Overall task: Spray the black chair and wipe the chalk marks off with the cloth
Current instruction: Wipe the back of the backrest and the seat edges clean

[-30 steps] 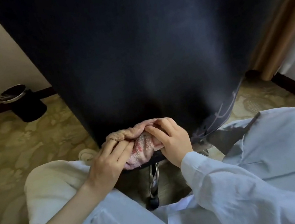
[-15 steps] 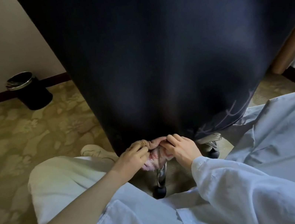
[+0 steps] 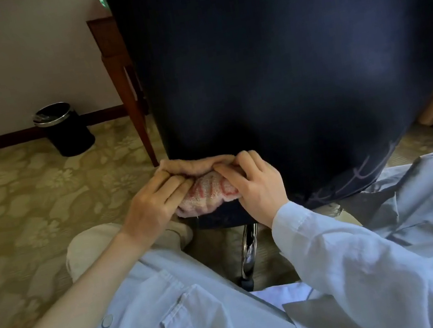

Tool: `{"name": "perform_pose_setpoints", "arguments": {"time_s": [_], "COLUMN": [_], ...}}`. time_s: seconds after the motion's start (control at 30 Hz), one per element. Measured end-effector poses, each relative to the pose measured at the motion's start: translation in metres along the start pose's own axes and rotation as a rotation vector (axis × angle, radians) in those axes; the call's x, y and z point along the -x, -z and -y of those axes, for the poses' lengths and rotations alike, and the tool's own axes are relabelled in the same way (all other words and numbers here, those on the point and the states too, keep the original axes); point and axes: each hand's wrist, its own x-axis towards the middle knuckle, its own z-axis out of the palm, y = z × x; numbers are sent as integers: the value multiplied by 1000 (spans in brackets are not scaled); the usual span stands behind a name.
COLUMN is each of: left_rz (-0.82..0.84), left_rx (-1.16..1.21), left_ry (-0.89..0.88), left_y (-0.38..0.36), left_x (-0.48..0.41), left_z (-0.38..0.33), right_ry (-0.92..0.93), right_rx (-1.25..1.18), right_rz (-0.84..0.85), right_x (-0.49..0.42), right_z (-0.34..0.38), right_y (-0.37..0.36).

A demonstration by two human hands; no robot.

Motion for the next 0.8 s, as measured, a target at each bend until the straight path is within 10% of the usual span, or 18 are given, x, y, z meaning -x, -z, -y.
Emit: {"name": "perform_pose_setpoints", "arguments": {"time_s": [0.7,0.8], "left_rz": [781,695], "left_rx": [89,106], "left_ry": [-358,-363], "left_y": [-117,-108], "left_x": [67,58], "left_z": [-39,-45], "right_ry": [79,62], "right_rx": [93,97], "right_rz": [859,857], "right_x": [123,123], "right_z": [0,-1], "right_y": [-63,-59]}}
